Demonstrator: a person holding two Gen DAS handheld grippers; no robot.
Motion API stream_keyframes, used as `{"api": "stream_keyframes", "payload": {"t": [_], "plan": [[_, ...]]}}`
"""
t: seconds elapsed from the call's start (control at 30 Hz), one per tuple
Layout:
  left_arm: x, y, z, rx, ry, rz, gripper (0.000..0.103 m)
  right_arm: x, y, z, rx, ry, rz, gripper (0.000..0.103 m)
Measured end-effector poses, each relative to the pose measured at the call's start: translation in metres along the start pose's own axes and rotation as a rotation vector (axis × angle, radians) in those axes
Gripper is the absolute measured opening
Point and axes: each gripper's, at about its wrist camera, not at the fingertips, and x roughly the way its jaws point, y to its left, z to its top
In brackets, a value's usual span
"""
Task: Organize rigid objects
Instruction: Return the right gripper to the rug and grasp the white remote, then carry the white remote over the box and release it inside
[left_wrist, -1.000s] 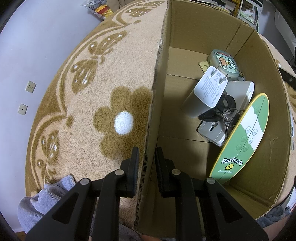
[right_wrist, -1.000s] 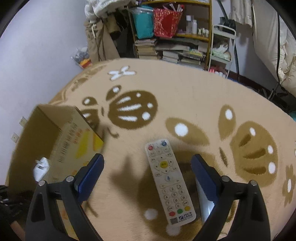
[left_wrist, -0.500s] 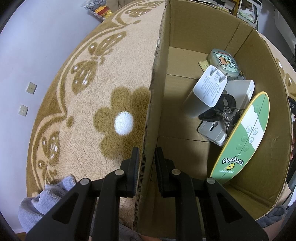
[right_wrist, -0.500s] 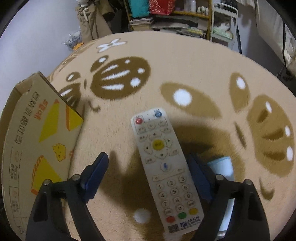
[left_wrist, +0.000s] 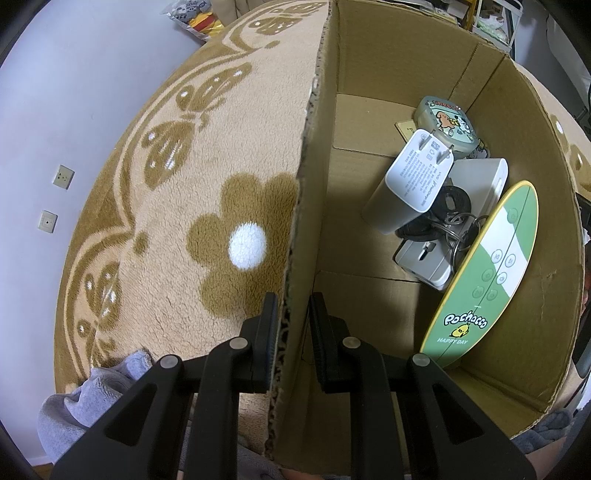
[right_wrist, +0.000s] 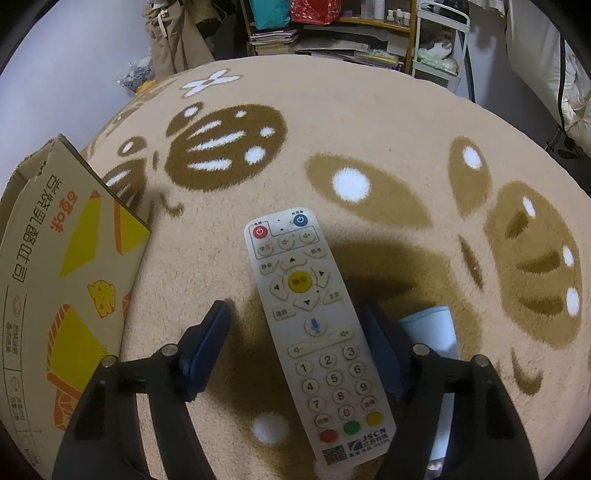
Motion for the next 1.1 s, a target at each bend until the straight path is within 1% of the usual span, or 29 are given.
{"api": "stream_keyframes", "payload": {"t": [0.1, 0.17, 0.33, 0.43, 0.47, 0.57, 0.63, 0.77, 0.9, 1.1], "plan": [[0.0, -0.001, 0.0, -0.001, 0.001, -0.001, 0.017, -0.001, -0.003, 0.0, 0.03, -0.003, -0.015, 0.066], [0.0, -0.001, 0.0, 0.0, 0.0, 0.0, 0.017, -0.002, -0.005, 0.0, 0.045, -0.003, -0.034, 0.056], [0.0, -0.002, -0.001, 0.001, 0.0, 0.001, 0.017, -0.007, -0.007, -0.004, 0.052, -0.011, -0.049, 0.046], [0.0, -0.002, -0.001, 0.001, 0.0, 0.001, 0.017, -0.017, -0.005, -0.013, 0.064, -0.073, -0.034, 0.045], [0.0, -0.002, -0.001, 0.001, -0.001, 0.002, 0.017, -0.019, -0.002, -0.018, 0.061, -0.085, -0.046, 0.045], [-0.001, -0.001, -0.001, 0.002, -0.001, 0.002, 0.017, -0.023, 0.005, -0.027, 0.065, -0.094, -0.046, 0.044], [0.0, -0.002, -0.001, 0.0, 0.0, 0.001, 0.017, -0.028, 0.012, -0.031, 0.064, -0.093, -0.005, 0.044], [0.0, -0.002, -0.001, 0.003, -0.001, 0.003, 0.017, -0.043, 0.03, -0.034, 0.024, -0.12, 0.028, 0.044], [0.0, -0.002, -0.001, 0.002, -0.001, 0.003, 0.017, -0.071, 0.047, -0.028, -0.002, -0.177, 0.071, 0.044], [0.0, -0.002, -0.001, 0.002, -0.001, 0.002, 0.017, -0.122, 0.074, -0.011, -0.033, -0.292, 0.135, 0.044]]}}
